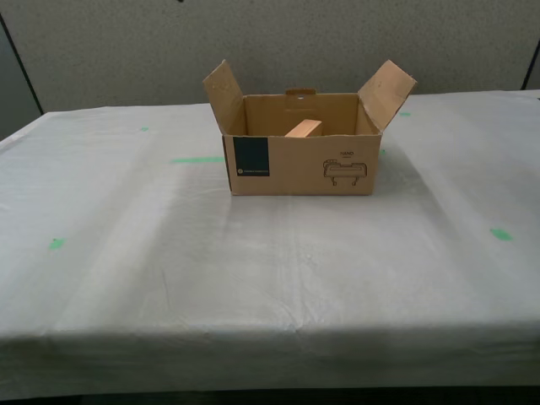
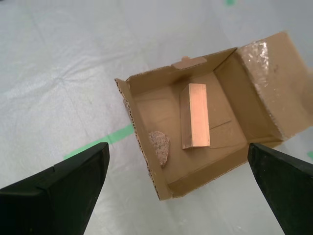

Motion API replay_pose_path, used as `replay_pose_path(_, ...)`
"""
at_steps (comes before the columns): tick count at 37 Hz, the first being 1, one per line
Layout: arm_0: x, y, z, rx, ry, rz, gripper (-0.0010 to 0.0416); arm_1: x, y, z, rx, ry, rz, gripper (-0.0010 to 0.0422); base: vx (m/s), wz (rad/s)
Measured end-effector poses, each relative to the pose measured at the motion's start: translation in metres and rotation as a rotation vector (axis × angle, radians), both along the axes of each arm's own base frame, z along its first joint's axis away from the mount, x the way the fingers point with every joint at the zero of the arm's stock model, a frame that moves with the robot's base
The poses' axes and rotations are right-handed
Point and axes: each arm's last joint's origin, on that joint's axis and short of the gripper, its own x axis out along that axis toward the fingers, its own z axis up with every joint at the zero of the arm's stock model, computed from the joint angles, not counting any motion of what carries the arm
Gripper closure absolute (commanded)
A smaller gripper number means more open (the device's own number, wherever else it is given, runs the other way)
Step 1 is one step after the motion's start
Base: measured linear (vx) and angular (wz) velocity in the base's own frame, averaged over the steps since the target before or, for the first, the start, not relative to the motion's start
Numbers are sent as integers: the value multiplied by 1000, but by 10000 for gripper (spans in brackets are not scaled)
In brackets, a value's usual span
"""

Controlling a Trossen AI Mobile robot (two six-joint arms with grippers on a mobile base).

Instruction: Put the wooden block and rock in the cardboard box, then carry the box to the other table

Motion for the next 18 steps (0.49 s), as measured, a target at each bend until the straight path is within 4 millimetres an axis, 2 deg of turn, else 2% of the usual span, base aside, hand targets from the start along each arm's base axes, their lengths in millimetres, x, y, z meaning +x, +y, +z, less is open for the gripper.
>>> replay_pose_path(7, -29, -7, 14, -28, -54, 1, 51, -20, 7, 23, -14, -56, -11, 25, 0, 0)
replay_pose_path(11, -47, -12, 10, -34, -65, 2, 51, -36, 14, 28, -16, -65, -13, 25, 0, 0)
replay_pose_path(18, -76, -19, 1, -27, -97, 2, 51, -66, 25, 25, -33, -122, -19, 25, 0, 0)
